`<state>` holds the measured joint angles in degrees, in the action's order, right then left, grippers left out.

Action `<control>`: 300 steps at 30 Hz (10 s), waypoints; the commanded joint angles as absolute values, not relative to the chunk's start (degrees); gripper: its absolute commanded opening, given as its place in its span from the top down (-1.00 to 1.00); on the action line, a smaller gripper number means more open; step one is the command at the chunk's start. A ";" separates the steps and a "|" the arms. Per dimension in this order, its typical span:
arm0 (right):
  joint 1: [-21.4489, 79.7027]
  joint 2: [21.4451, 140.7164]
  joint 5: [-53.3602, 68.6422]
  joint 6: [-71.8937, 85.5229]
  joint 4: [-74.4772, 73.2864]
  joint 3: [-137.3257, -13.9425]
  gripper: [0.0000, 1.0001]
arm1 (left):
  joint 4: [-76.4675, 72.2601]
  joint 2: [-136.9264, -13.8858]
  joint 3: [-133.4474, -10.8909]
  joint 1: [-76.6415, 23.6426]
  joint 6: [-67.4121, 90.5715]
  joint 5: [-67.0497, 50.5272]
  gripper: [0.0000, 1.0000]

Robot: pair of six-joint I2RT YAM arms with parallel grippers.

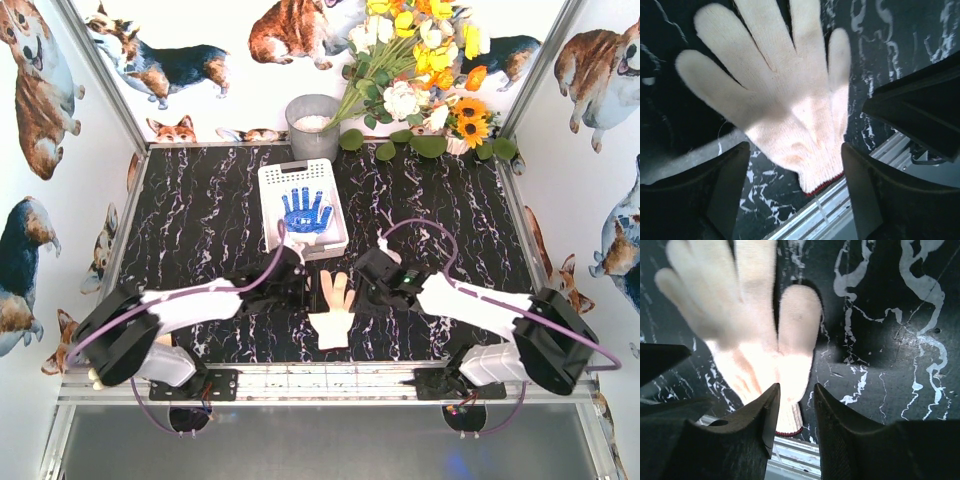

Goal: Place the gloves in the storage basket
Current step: Adjust the glove at the center of the board, then pick up the glove at the corner of the board, then turn over the glove at the center of the board, then pick up the glove from the center of the board.

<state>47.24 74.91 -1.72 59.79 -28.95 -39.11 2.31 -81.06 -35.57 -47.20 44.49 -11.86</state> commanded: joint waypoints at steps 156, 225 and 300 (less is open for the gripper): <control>25.75 55.09 40.92 55.01 37.57 -31.73 1.00 | -14.18 -67.88 -55.73 -34.88 45.97 -44.24 1.00; 30.37 62.27 22.75 41.18 -8.37 -38.90 -0.17 | 64.65 -70.35 -62.81 -34.12 33.09 12.58 1.00; 51.80 85.08 19.42 50.45 1.41 -39.29 0.39 | 16.74 -65.10 -24.63 -24.94 41.71 -29.18 0.06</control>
